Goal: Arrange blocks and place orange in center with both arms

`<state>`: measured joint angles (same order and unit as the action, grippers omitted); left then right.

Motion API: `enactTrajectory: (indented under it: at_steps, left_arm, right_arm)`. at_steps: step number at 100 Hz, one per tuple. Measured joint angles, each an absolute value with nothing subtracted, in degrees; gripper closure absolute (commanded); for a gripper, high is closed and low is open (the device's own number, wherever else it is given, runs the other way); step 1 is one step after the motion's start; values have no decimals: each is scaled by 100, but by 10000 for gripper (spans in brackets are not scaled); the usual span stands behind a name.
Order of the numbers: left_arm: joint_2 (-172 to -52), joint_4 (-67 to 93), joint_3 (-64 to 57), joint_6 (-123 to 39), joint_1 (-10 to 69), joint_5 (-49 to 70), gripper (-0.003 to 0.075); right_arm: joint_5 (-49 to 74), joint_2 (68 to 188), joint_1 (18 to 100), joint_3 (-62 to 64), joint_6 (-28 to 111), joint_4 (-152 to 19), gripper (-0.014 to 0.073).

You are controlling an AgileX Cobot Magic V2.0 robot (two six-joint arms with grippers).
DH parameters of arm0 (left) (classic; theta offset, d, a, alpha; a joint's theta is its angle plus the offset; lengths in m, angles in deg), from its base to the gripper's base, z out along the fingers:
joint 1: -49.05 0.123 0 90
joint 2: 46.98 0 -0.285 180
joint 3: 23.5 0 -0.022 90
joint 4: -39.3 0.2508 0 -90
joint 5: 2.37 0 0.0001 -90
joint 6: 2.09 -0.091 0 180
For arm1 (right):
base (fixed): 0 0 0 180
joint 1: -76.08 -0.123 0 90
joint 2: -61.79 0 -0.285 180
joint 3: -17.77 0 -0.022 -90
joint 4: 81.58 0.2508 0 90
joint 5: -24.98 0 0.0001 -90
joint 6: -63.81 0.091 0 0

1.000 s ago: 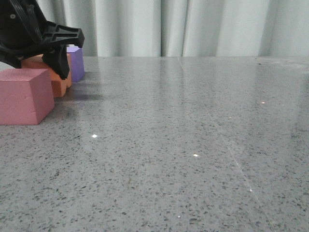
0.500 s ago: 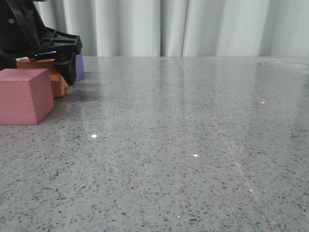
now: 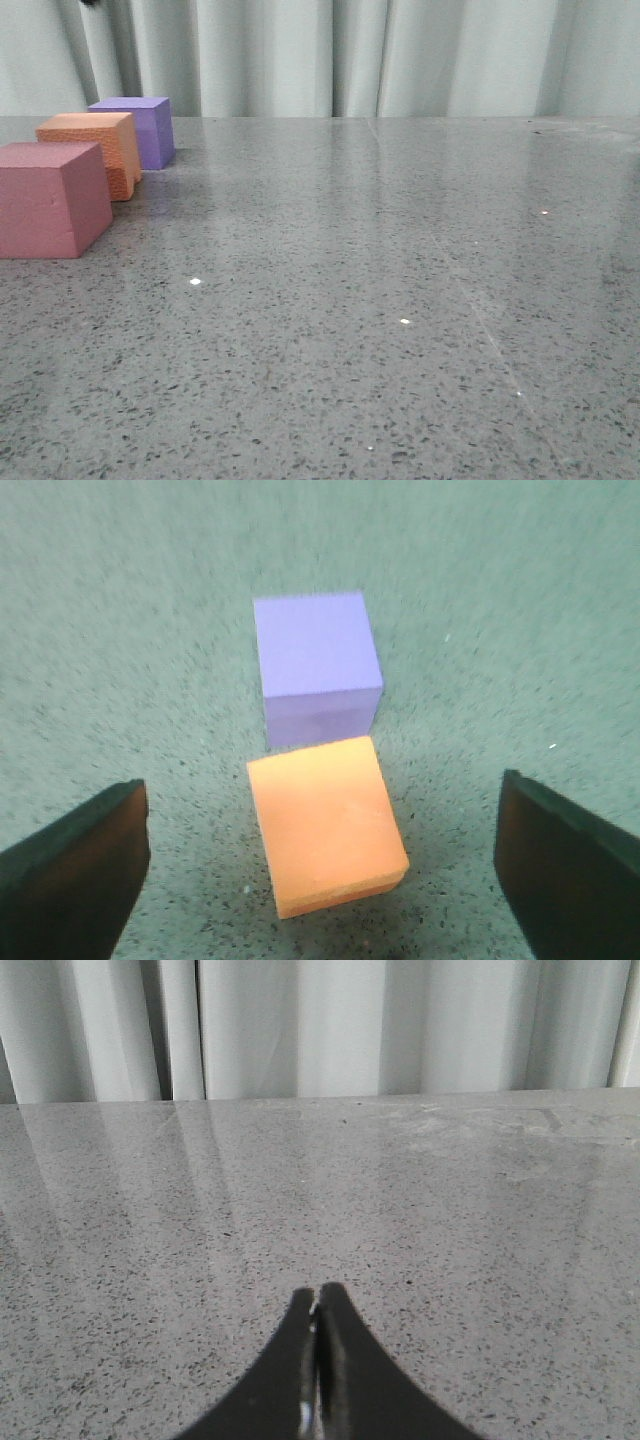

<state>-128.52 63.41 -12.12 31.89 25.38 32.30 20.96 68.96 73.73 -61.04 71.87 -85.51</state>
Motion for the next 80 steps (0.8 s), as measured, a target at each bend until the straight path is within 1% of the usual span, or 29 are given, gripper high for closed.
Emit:
enactTrajectory:
  at_steps: [24,57,64,71,80]
  left_arm:
    - [-11356,6675,-420,3089,2538,3245,61]
    - [-9073,6919,1462,3085,2538,3189,64]
    - [-8617,6933,1823,3085,2538,3189,87]
    - [-8212,6933,2162,3085,2538,3189,135]
    - [-7761,6933,2535,3085,2538,3189,241]
  right_arm:
    - [2096,6896,7373,-6104,7187,-8551,713]
    - [2096,6896,7373,-6104,7187,-8551,713]
    - [2096,6896,7373,-6104,7187,-8551,713]
    - [2096,6896,7373,-6104,7187,-8551,713]
    - [2096,6896,7373,-6104,7187,-8551,713]
